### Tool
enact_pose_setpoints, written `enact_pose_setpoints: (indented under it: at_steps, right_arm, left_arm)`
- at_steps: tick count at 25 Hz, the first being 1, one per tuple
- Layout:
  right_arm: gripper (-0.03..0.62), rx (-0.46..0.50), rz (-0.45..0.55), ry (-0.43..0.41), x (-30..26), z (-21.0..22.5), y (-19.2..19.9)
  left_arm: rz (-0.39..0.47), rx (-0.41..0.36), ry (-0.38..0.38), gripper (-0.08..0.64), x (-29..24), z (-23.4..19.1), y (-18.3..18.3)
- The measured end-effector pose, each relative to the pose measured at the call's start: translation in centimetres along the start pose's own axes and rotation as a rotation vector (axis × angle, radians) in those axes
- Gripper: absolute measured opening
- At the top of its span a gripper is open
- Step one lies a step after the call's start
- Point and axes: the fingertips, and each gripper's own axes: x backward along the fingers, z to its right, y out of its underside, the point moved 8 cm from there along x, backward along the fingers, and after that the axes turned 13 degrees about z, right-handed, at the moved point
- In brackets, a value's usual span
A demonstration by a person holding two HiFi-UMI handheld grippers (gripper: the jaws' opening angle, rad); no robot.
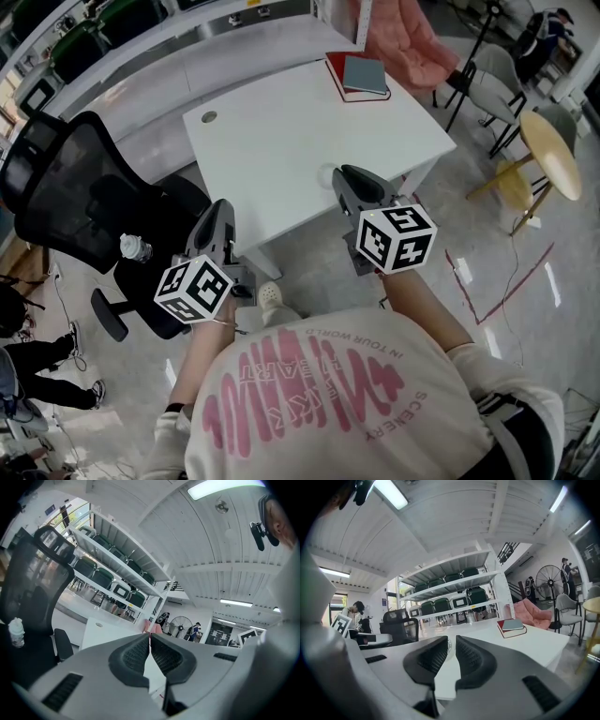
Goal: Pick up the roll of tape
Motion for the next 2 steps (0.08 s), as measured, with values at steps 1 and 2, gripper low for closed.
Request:
enact_pose_setpoints:
  at_steps: [1, 2]
  right_arm:
    - [0.069, 0.0, -0.002, 0.001, -0.08, 0.06, 0.18]
    - [0.069, 0.0, -0.005, 0.002, -0.17, 0.11, 0.35]
  left_arm:
    - [-0.001, 0.001, -0.001, 0.029, -0.04, -0.13, 0.11]
    - [-0.002, 0.003, -0.002, 0.029, -0.09, -0.25, 0.2]
